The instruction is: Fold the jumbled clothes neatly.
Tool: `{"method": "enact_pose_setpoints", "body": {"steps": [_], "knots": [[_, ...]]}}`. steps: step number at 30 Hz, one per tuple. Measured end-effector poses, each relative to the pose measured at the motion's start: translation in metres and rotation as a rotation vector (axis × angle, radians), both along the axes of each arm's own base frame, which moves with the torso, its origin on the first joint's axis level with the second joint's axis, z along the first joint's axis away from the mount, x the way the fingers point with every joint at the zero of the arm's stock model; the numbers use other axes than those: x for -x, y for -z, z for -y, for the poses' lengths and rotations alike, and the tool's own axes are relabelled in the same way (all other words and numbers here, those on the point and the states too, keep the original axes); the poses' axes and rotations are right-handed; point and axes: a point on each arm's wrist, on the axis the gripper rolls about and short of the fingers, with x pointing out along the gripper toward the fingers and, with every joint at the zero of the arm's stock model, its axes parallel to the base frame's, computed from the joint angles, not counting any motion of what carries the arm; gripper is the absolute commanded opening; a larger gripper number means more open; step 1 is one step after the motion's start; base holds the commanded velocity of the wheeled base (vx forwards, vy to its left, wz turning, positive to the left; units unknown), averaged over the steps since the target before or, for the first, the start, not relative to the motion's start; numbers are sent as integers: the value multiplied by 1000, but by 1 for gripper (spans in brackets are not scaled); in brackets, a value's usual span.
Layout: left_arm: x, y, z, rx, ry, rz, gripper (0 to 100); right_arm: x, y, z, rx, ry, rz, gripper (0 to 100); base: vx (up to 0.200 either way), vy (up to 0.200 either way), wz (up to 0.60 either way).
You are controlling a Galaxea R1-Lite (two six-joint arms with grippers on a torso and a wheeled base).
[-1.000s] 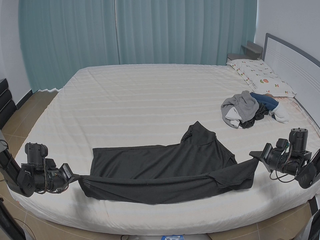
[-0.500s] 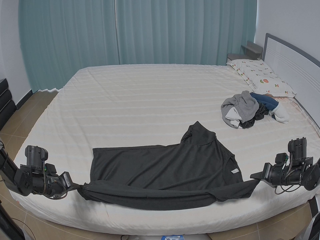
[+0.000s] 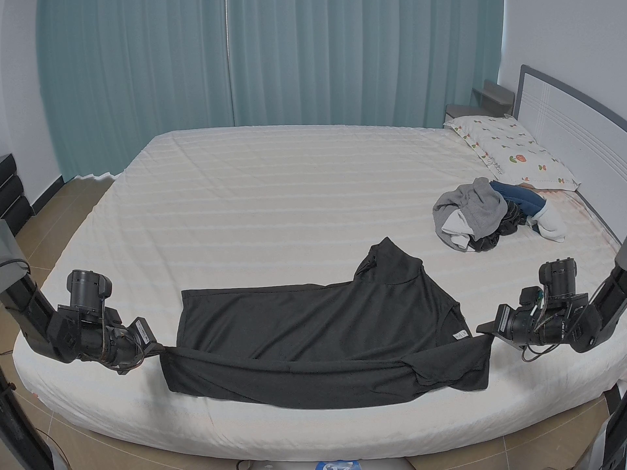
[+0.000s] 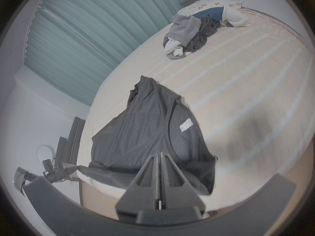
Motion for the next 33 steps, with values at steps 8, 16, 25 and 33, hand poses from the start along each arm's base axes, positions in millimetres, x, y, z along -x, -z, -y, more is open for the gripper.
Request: {"method": "enact_pose_setpoints", "body": {"steps": [8,16,25,33], "knots": [[-30,15,9,-11,-81,7,0,-37,26,-2,-16,72,99,0,0,0,0],[-43,30,17,10,-112,17,100,-52,54,-5,-17,129,110,100,0,0,0],[-43,37,19,14,-114,-10,100,-57,60,-8,-150,212,110,100,0,0,0],[-39,38,18,35,-131,-29,100,-59,56,-1,-332,281,92,100,0,0,0]]}}
